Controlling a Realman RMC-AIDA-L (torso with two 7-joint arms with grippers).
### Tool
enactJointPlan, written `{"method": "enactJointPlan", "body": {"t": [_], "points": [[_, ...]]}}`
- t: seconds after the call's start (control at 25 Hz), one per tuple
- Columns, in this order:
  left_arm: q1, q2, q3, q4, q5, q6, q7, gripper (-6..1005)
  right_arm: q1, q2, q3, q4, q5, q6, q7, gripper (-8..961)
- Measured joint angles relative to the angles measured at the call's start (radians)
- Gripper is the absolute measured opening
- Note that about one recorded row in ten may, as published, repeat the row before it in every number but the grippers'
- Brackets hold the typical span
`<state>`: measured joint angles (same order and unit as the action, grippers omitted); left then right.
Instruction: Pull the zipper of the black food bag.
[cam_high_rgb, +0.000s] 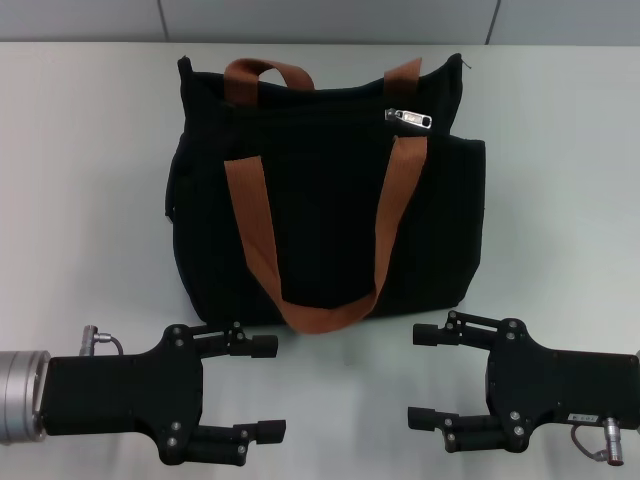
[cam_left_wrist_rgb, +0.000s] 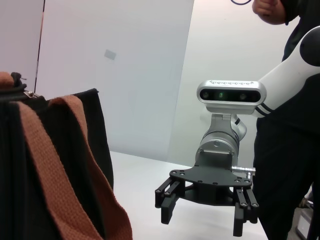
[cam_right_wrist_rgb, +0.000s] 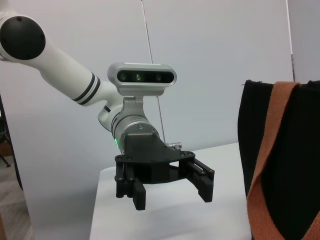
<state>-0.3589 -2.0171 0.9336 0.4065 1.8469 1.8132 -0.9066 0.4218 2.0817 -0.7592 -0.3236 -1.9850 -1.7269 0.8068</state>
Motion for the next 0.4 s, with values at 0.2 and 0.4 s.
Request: {"method": "enactJointPlan", "body": {"t": [0.2,0.4], "points": [[0.000,0.000,0.001,0.000,0.000,0.003,0.000,798,0.000,0.000,0.000,0.000,0.000,0.000,0.000,817],[0.000,-0.001,0.001,0.000,0.000,0.004,0.000,798,0.000,0.000,0.000,0.000,0.000,0.000,0.000,817]]}}
